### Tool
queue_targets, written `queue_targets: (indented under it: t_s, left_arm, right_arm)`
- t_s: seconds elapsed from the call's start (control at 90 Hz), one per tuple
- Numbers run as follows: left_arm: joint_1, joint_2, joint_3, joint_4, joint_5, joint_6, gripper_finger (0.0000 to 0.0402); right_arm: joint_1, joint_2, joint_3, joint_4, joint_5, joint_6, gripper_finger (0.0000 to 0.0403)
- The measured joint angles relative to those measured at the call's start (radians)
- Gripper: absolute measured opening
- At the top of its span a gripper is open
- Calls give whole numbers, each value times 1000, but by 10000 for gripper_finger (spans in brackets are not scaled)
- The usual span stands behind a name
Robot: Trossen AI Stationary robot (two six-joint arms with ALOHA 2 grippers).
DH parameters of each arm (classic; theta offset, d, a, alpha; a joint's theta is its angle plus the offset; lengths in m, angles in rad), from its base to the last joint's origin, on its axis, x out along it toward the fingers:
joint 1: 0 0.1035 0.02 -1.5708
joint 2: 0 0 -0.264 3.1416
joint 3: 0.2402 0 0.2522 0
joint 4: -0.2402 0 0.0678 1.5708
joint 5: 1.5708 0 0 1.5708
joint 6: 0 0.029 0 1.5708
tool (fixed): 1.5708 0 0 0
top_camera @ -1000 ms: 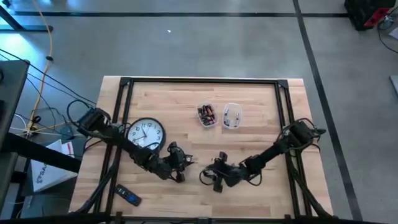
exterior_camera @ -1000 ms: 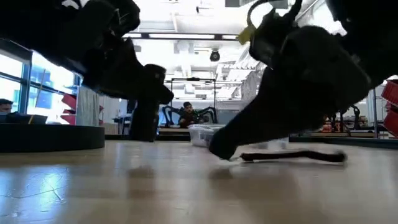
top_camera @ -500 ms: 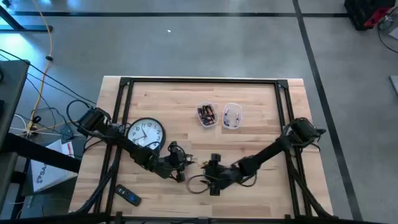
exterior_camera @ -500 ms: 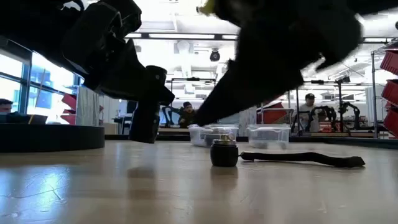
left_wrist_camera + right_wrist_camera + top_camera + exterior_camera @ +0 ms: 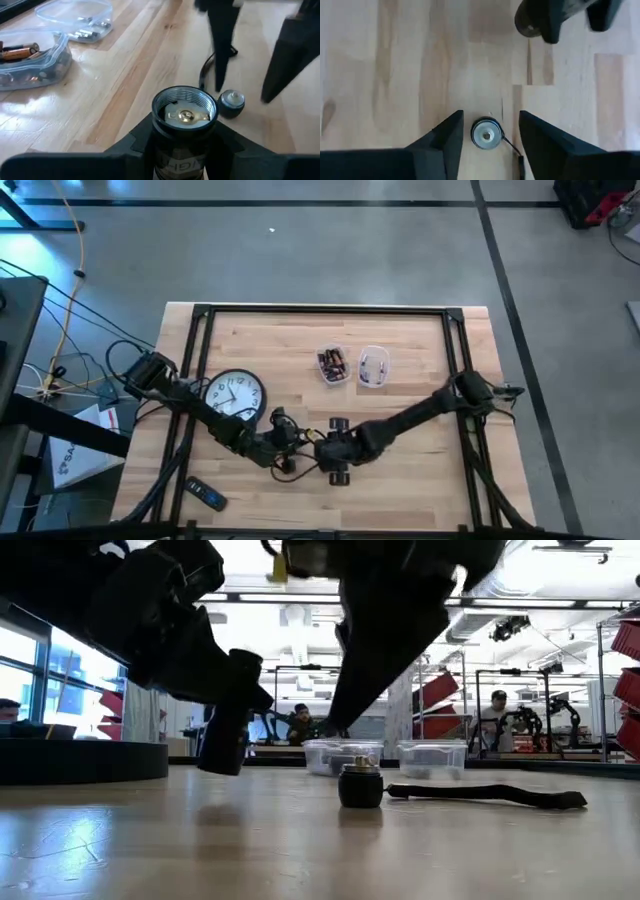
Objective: Insert battery
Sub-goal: Close the lid of the black flashlight
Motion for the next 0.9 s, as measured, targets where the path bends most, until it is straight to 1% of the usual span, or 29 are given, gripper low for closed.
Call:
queue_targets:
  t_s: [0.156,0.256,0.333,0.611,0.9]
  left_arm:
    - [0,0,0,3,1,-1,92]
    - [0,0,0,4,1,-3,92]
    - [0,0,0,7,1,-3,92]
    - [0,0,0,7,1,-3,92]
    - [0,0,0,4,3,-8,92]
  right_arm:
    - [11,0,-28,-25,19,2,136]
    - [15,0,-62,-15,66,9,135]
    - [15,0,-81,12,82,9,135]
    - [15,1,-86,70,83,5,135]
    - [22,55,-81,90,105,12,135]
